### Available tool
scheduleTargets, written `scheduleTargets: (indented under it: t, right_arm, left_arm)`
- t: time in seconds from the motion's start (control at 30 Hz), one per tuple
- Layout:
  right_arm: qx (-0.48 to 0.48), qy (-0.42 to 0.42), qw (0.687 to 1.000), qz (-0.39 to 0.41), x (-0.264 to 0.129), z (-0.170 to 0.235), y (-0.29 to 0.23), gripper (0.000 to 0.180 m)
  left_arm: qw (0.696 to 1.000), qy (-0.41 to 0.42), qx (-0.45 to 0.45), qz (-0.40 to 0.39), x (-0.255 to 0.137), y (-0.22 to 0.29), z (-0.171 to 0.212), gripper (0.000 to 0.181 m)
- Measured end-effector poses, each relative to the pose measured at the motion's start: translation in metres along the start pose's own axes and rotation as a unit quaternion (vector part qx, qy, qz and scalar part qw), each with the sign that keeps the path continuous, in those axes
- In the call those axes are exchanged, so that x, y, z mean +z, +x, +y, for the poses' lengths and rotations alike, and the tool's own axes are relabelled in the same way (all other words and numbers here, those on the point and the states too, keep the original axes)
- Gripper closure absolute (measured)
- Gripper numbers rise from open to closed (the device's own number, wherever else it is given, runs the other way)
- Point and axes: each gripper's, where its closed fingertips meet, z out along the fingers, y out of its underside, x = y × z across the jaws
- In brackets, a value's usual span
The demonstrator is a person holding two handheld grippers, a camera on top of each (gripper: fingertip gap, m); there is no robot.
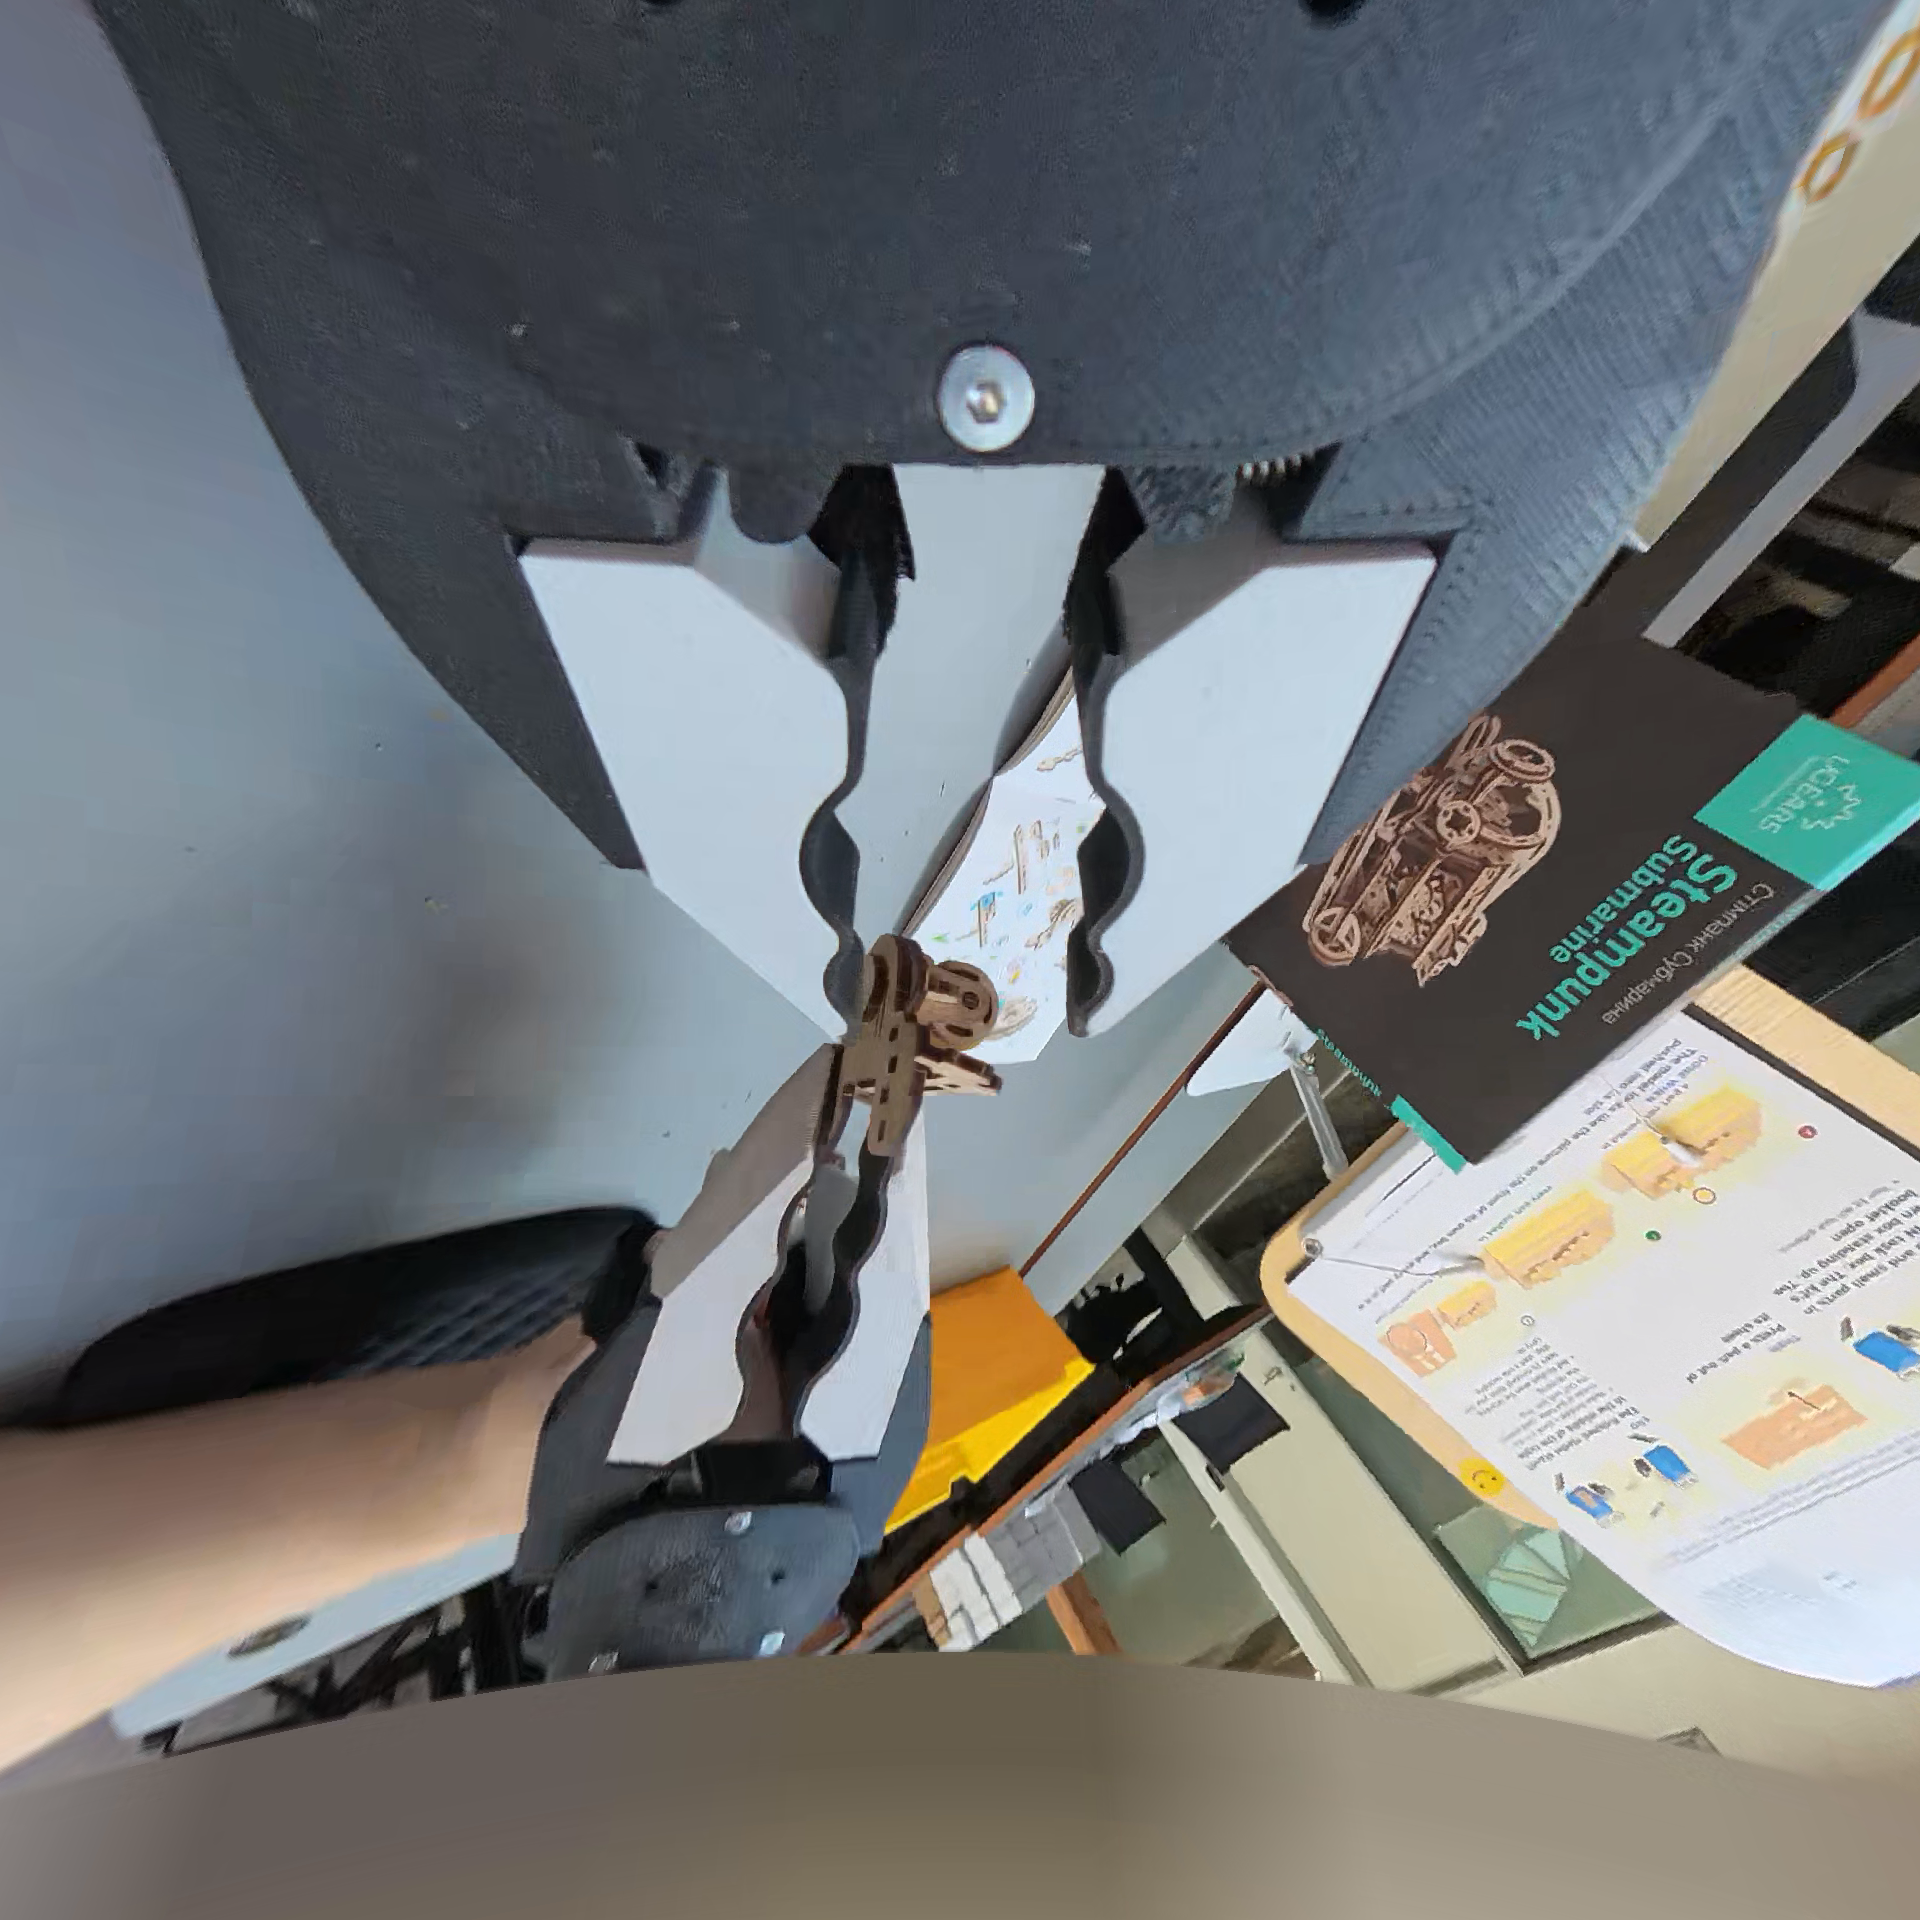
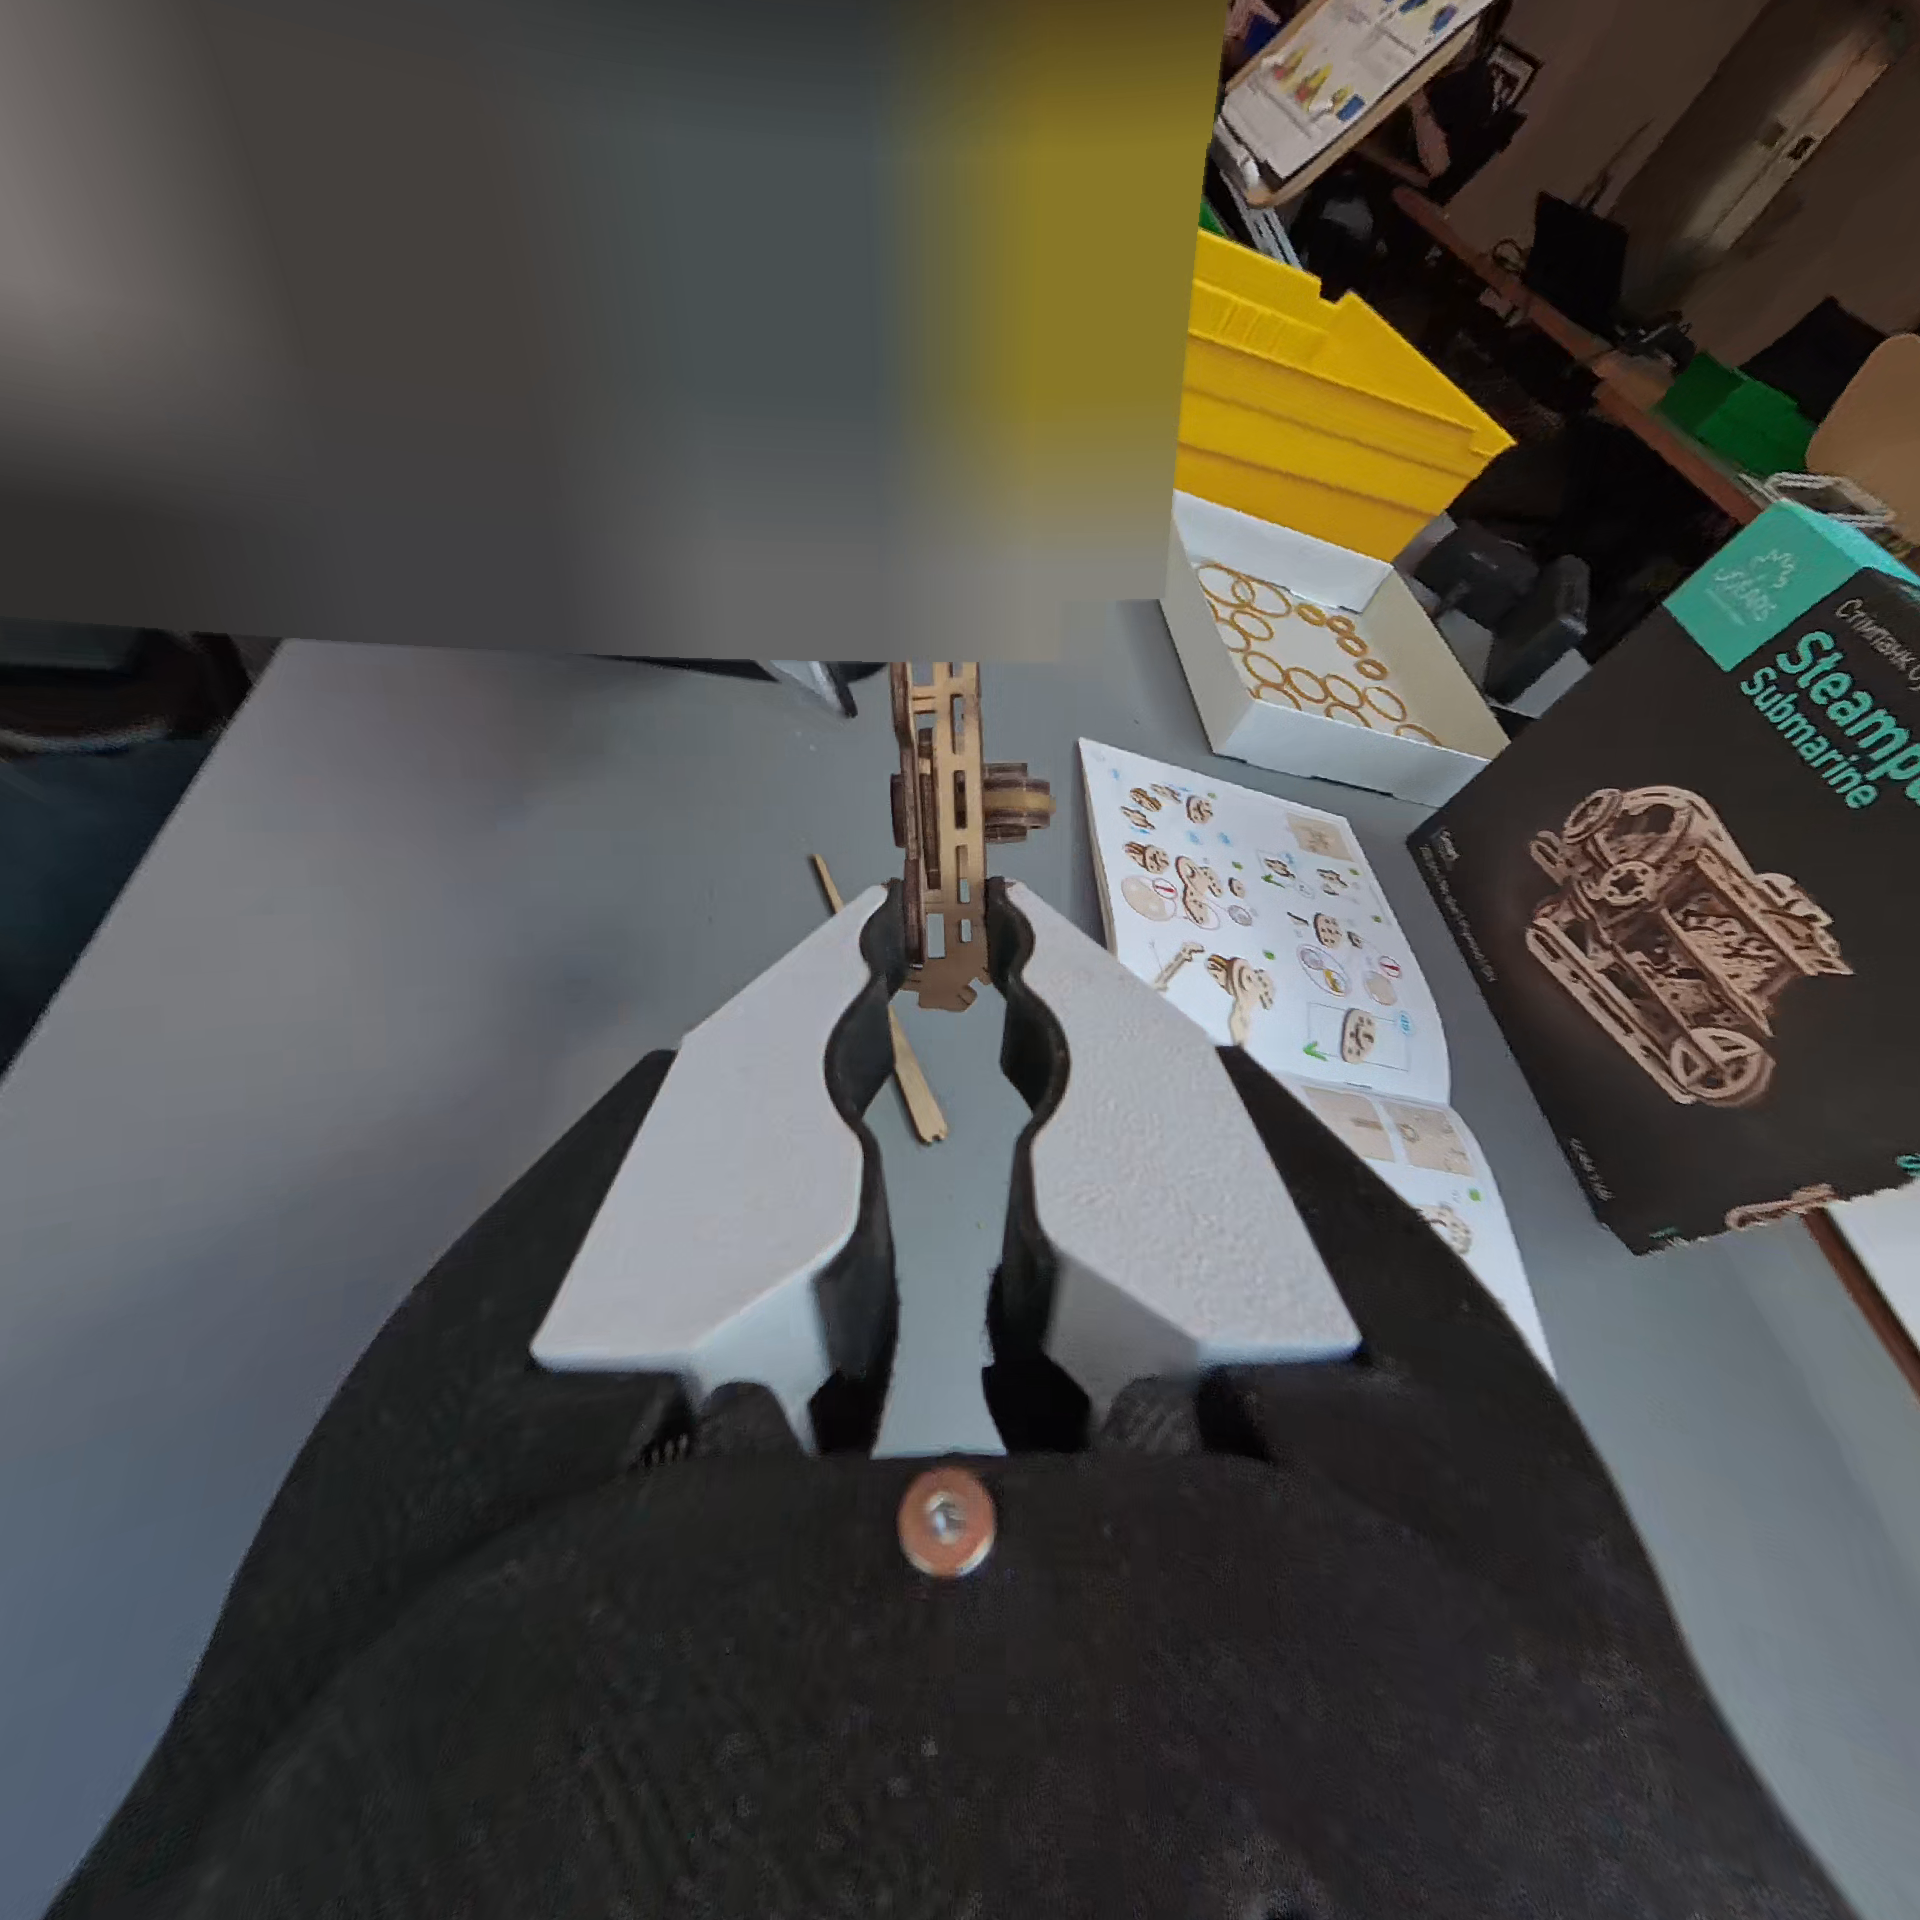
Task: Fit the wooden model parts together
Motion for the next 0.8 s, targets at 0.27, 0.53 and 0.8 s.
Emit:
scheduleTargets:
  t: [0.27, 0.53, 0.8]
  right_arm:
    - [0.157, 0.177, 0.957, -0.166, -0.022, -0.056, -0.024, 0.165]
    - [0.177, 0.200, 0.941, -0.207, -0.028, -0.064, -0.032, 0.166]
    - [0.257, 0.204, 0.914, -0.239, -0.026, -0.065, -0.027, 0.166]
  left_arm:
    - [0.975, 0.155, -0.128, 0.095, -0.011, 0.000, -0.066, 0.148]
    - [0.958, 0.174, -0.169, 0.152, -0.007, 0.012, -0.078, 0.152]
    - [0.945, 0.183, -0.217, 0.164, -0.006, 0.007, -0.076, 0.164]
